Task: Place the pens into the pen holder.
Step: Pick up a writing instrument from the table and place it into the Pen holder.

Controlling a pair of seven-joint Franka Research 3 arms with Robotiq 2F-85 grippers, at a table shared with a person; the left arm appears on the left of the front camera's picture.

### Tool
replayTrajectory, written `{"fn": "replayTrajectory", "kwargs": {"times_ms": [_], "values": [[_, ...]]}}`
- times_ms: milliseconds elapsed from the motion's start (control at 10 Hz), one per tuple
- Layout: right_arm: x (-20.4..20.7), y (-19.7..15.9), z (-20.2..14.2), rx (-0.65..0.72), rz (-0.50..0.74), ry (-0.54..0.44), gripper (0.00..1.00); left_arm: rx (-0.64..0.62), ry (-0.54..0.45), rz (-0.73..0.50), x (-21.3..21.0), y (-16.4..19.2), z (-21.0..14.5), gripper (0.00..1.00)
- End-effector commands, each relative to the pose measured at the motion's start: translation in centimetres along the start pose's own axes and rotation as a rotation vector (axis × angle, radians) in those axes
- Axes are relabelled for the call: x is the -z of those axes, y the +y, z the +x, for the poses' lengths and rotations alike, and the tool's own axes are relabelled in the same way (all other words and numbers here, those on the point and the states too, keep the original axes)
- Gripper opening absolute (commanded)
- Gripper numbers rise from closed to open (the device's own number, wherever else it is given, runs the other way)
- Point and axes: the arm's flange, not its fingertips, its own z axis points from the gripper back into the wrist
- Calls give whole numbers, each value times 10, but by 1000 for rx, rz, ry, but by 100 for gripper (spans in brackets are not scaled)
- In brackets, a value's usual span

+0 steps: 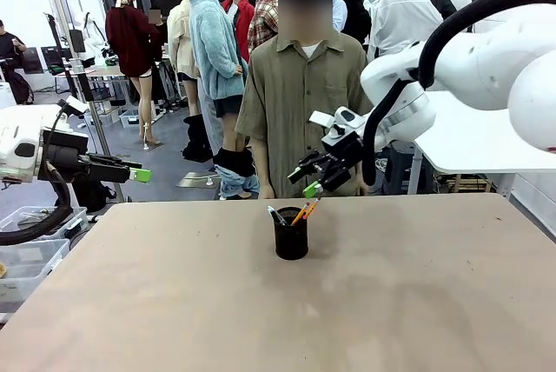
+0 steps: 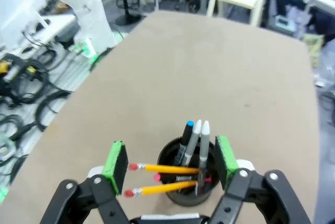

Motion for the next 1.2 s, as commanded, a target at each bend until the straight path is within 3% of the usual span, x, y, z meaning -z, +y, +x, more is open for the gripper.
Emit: {"fn": "replayTrajectory", "kwargs": {"times_ms": [0, 300, 600, 800, 1100], "values": [[-16, 47, 9, 3, -118, 63, 83, 20, -24, -11, 3, 1, -3, 80], [-58, 102, 4, 72, -268, 100, 83, 20, -24, -11, 3, 1, -3, 80], [-97, 154, -9, 291, -472, 120, 83, 20, -24, -11, 3, 1, -3, 80], [-114, 189, -18, 366, -554, 151, 83, 20, -24, -11, 3, 1, -3, 80], [-127, 227, -35, 413, -680, 110, 83, 20, -24, -11, 3, 1, -3, 80]]}}
